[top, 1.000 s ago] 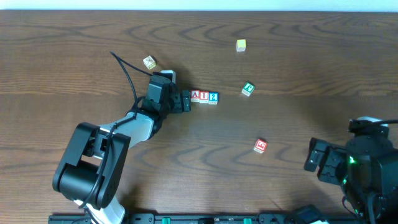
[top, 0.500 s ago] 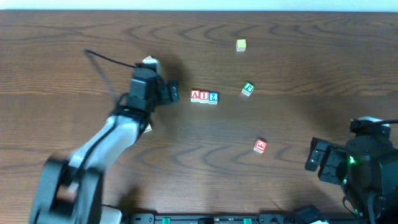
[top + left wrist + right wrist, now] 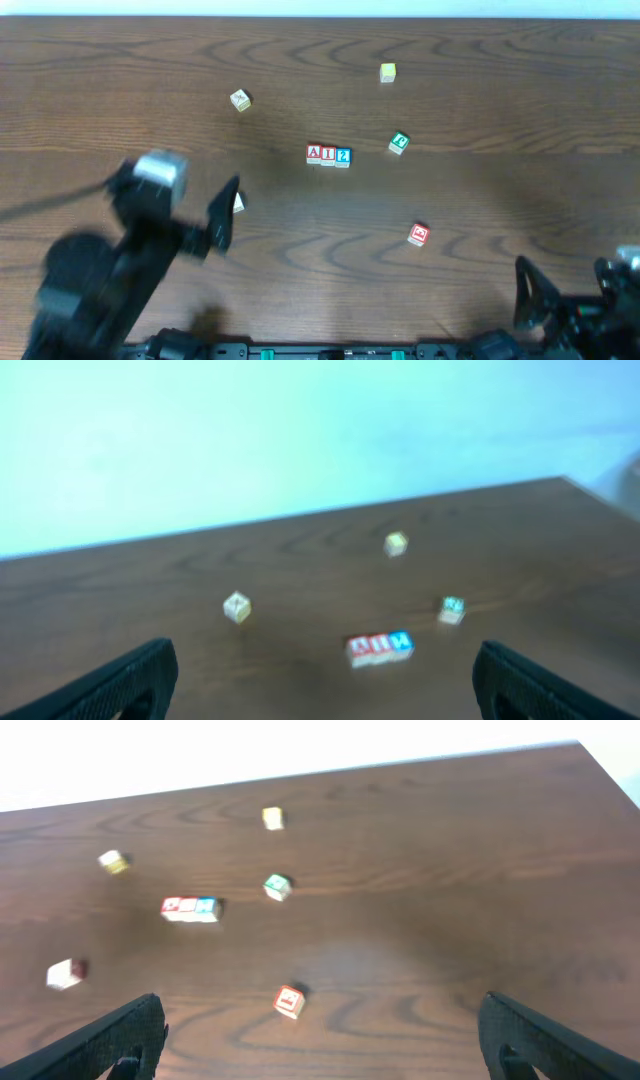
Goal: Spell out Ai2
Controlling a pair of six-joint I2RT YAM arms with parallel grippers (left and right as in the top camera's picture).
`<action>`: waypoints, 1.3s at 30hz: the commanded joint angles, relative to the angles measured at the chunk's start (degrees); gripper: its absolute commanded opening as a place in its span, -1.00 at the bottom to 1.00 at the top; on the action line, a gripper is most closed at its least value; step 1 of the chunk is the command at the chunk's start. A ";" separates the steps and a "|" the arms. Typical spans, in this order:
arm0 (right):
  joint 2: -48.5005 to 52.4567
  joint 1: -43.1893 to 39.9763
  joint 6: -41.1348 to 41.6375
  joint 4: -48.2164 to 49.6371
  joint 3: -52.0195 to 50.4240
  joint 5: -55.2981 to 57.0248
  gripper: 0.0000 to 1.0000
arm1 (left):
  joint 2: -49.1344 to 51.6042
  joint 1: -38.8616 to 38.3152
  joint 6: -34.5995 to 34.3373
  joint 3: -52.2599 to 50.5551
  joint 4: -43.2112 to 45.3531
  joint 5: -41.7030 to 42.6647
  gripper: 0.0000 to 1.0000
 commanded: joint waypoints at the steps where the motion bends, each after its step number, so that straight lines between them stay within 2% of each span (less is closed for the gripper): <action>1: -2.91 -0.24 -5.27 -0.42 0.00 -5.95 0.98 | -5.81 -0.04 1.44 3.93 -6.49 5.16 0.91; 7: -11.47 -2.10 -3.98 -2.67 0.00 -7.82 0.98 | -18.05 0.11 1.42 13.16 -25.62 -1.20 0.91; 11: -15.30 -6.19 -6.97 -5.99 0.00 -12.02 0.99 | -23.61 0.11 1.40 14.21 -28.13 1.79 0.91; 14: -15.80 -12.98 -10.29 -6.71 -0.81 -18.10 0.98 | -24.09 0.11 1.42 12.04 -30.16 2.71 0.91; 18: -15.80 -20.04 -14.12 3.48 -6.01 -26.18 0.98 | -24.09 0.11 1.42 2.67 -20.70 1.44 0.91; 21: -15.78 -24.72 -16.04 16.92 -12.31 -34.71 0.99 | -24.09 0.11 1.42 -4.70 -10.80 -1.95 0.91; 26: -15.74 -27.85 -17.57 31.19 -22.82 -35.65 0.99 | -24.09 0.11 1.84 -14.19 2.27 -11.37 0.91; 30: -15.74 -27.85 -17.68 38.10 -32.74 -36.68 0.99 | -24.04 0.11 1.75 -19.82 7.96 -19.17 0.91; 33: -15.72 -27.85 -17.68 44.52 -40.72 -36.89 0.98 | -24.04 0.11 1.18 -24.57 13.49 -18.91 0.91; 39: -15.69 -27.85 -16.22 56.61 -52.61 -37.29 0.98 | -23.96 0.11 1.62 -39.76 34.01 -16.57 0.91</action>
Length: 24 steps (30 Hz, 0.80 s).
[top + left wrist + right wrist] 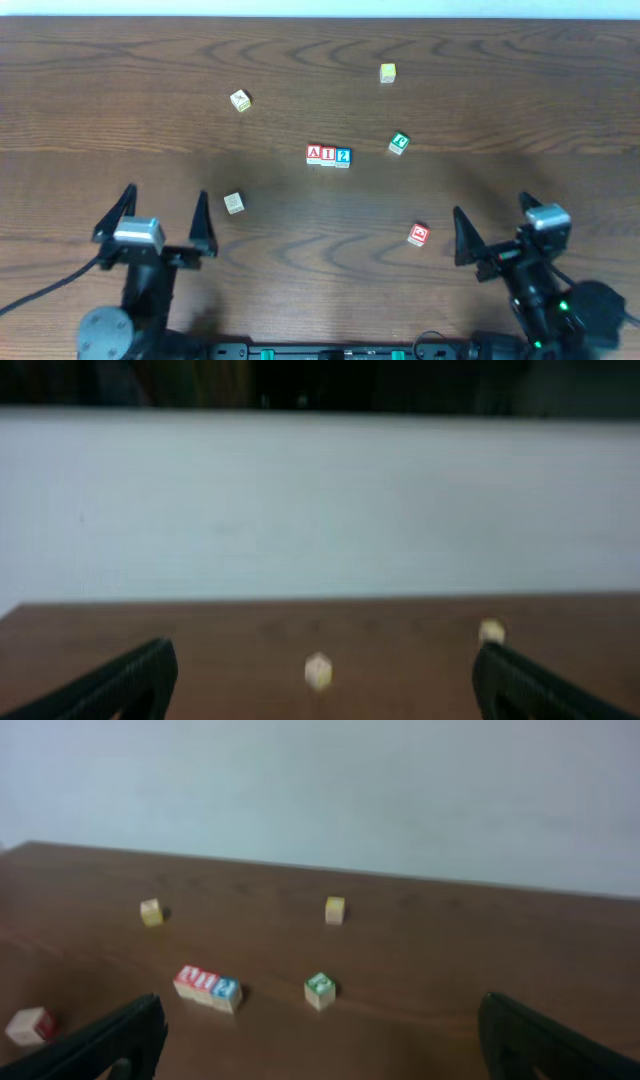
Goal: Spell out Ai2
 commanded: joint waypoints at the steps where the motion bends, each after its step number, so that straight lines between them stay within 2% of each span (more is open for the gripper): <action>1: -0.31 -0.35 1.77 4.33 -3.96 -1.14 0.98 | 0.15 0.11 0.81 -7.65 6.54 -0.55 0.91; 4: -0.31 -0.35 0.42 7.93 -8.15 -0.02 0.99 | 0.76 0.11 -0.17 -14.36 12.37 -0.31 0.91; 9: -0.28 -0.35 -3.76 10.19 -14.43 4.35 0.98 | 2.01 0.13 -7.43 -22.93 20.00 -0.42 0.91; 12: -0.28 -0.35 -3.87 10.80 -17.57 6.47 0.98 | 3.23 0.13 -7.63 -27.32 22.27 -0.57 0.91; 17: -0.28 -0.35 -3.32 13.79 -23.89 9.90 0.98 | 6.97 0.46 -7.78 -27.30 20.13 -0.37 0.91; 21: -0.26 -0.35 3.02 18.14 -26.88 11.78 0.99 | 10.14 0.98 -7.82 -27.30 20.74 -0.33 0.91; 24: -0.02 -0.35 3.87 18.64 -28.37 11.93 0.98 | 12.35 1.01 -7.78 -27.30 20.15 -0.37 0.91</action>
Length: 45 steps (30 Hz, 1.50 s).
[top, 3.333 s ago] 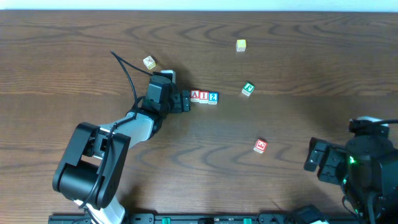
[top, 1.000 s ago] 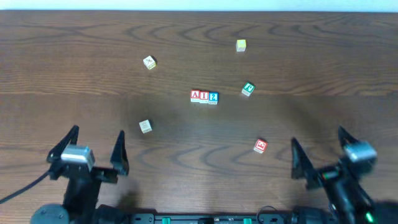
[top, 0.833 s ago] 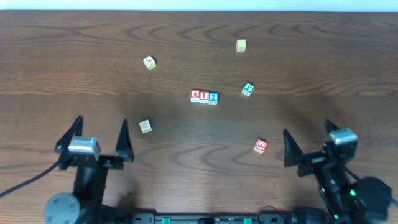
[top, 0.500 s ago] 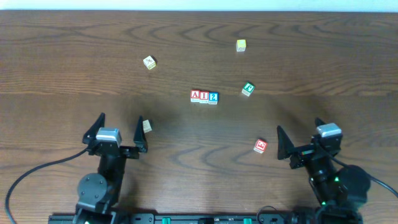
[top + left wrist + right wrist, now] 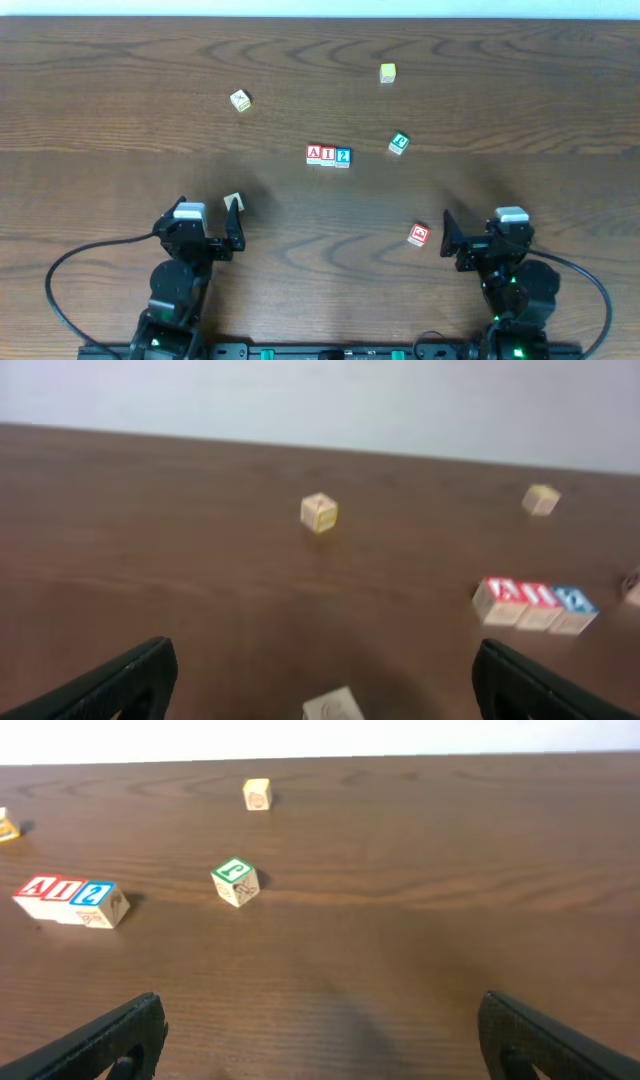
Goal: Spell out Ai2
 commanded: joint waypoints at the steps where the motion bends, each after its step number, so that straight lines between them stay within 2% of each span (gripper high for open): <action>1: 0.42 -0.35 2.89 0.61 -1.33 1.60 0.98 | 2.47 0.26 -0.74 -0.11 -0.46 -0.70 0.91; 7: 2.45 -0.35 2.84 0.52 -1.38 2.91 0.99 | 7.37 0.26 -0.63 -0.11 -2.32 -1.31 0.91; 9: 3.52 -0.35 2.86 0.55 -1.38 2.89 0.99 | 8.70 0.26 -0.59 -0.11 -3.32 -3.78 0.91; 17: 6.01 -0.35 2.86 0.57 -1.38 2.69 0.98 | 10.29 0.24 -0.59 -0.09 -16.48 -5.35 0.91; 25: 5.53 0.79 2.86 0.57 -1.38 2.69 0.99 | 10.34 0.22 -0.59 -0.07 -16.46 -5.35 0.91; 34: -0.81 8.52 2.86 0.59 -1.38 2.67 0.98 | -0.66 0.55 -0.61 -0.07 -16.44 -5.35 0.91; 40: -8.24 8.61 2.86 0.59 -1.38 2.69 0.99 | -11.93 0.57 -0.61 -0.07 -16.44 -5.35 0.91; 45: -14.23 8.57 2.86 1.05 -1.38 2.67 0.99 | -17.27 0.94 -0.61 -0.07 -16.44 -5.35 0.91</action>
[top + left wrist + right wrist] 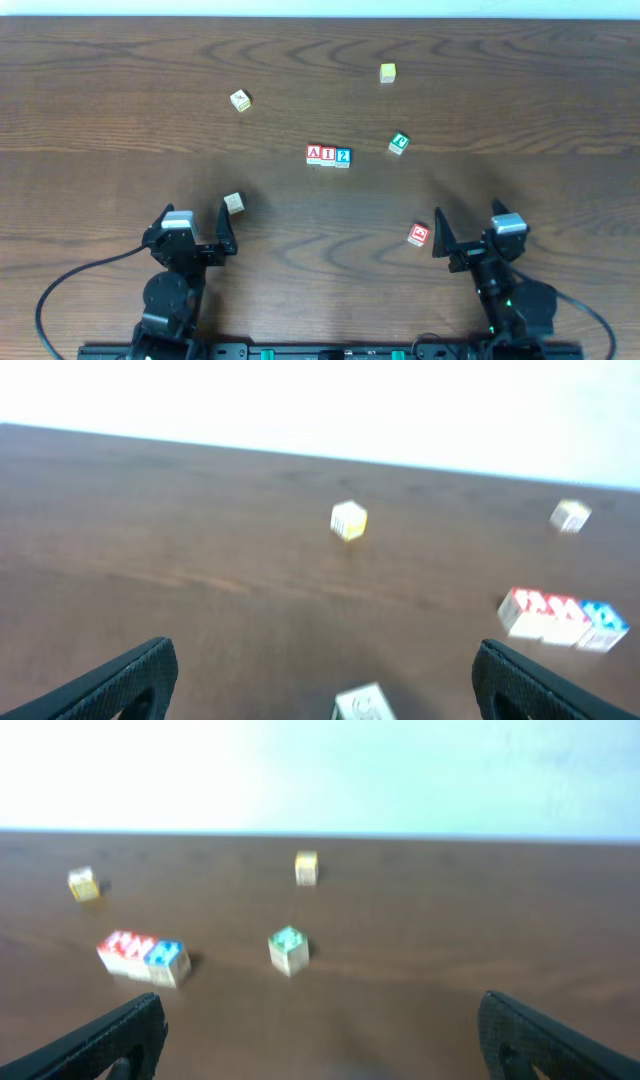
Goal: Spell out Ai2
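Observation:
Three blocks stand side by side mid-table as a row (328, 155): red A (314, 154), red I (328, 155), blue 2 (343, 156). The row also shows in the left wrist view (560, 619) and the right wrist view (143, 956). My left gripper (190, 222) is open near the front left edge, nothing between its fingers, a plain block (234, 203) just ahead of it. My right gripper (468, 229) is open at the front right, empty, with a red block (418, 235) beside its left finger.
Loose blocks lie around: a yellowish one (240, 100) at the back left, a yellow one (387, 72) at the back, a green one (399, 143) right of the row. The wooden table (520, 120) runs wide to both sides.
Both arms shifted slightly at the front edge and their cameras tilted up a little. The left gripper sits a bit lower left of the plain block. No block has moved.
The A, I, 2 row stood mid-table at every moment. The left arm was first raised over the left side, the right arm low at the corner. Then both grippers stood open near the front edge, and they have stayed there, open and empty.

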Controlling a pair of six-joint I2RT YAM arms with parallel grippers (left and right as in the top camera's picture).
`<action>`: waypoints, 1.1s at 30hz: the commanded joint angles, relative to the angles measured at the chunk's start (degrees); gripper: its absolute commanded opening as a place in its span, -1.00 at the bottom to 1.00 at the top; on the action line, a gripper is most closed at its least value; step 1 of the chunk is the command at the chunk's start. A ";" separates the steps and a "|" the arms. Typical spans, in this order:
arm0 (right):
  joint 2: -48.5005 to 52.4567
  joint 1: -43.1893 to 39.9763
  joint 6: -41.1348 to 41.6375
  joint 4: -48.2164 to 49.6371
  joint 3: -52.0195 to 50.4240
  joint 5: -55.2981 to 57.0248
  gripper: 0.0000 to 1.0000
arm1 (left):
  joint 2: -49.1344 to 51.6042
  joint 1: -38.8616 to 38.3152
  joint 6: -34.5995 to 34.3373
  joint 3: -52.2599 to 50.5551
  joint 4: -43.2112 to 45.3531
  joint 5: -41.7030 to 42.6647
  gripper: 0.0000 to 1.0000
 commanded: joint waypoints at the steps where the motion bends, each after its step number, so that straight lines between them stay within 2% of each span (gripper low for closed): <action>1: -1.62 0.35 0.76 -0.28 -0.98 0.22 0.98 | -3.10 1.14 -0.20 -0.63 -3.04 -1.46 0.91; 13: -1.68 -1.55 0.76 -0.28 -1.01 0.24 0.98 | -6.01 10.97 -0.20 -0.63 -3.04 -1.49 0.91; 33: -1.66 -5.31 0.76 -0.31 -1.01 0.24 0.99 | -5.99 12.50 -0.20 -0.63 -3.04 -1.49 0.91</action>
